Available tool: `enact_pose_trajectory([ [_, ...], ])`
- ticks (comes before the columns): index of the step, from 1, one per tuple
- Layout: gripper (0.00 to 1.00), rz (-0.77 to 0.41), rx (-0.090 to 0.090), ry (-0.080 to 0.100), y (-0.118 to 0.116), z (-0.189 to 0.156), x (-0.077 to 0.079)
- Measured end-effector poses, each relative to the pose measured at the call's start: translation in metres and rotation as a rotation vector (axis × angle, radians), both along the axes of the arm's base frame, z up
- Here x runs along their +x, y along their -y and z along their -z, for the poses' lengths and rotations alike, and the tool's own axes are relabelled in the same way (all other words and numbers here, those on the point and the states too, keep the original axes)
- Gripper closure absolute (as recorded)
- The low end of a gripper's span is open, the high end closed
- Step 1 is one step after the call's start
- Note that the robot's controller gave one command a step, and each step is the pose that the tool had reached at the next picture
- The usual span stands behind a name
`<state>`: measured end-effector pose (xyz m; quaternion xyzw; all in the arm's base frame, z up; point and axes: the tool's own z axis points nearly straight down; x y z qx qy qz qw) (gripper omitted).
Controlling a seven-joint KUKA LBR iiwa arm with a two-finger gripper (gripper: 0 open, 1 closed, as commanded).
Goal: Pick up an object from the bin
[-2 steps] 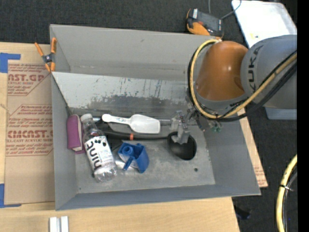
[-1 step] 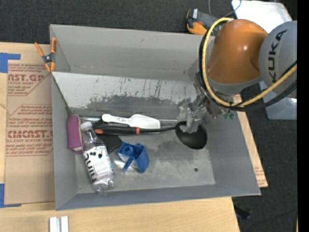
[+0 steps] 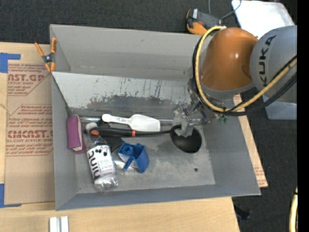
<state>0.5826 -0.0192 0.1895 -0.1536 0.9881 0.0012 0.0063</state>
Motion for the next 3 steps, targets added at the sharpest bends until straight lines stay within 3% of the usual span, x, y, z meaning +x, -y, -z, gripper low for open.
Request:
enact_pose_trajectory([
  [1, 1.0, -0.015, 0.001, -0.008, -0.002, 0.053, -0.002],
  [2, 1.0, -0.15, 0.0, -0.006, 0.0, 0.064, -0.001],
  [3, 1.0, -0.178, 0.002, -0.009, -0.015, 0.109, 0.001],
])
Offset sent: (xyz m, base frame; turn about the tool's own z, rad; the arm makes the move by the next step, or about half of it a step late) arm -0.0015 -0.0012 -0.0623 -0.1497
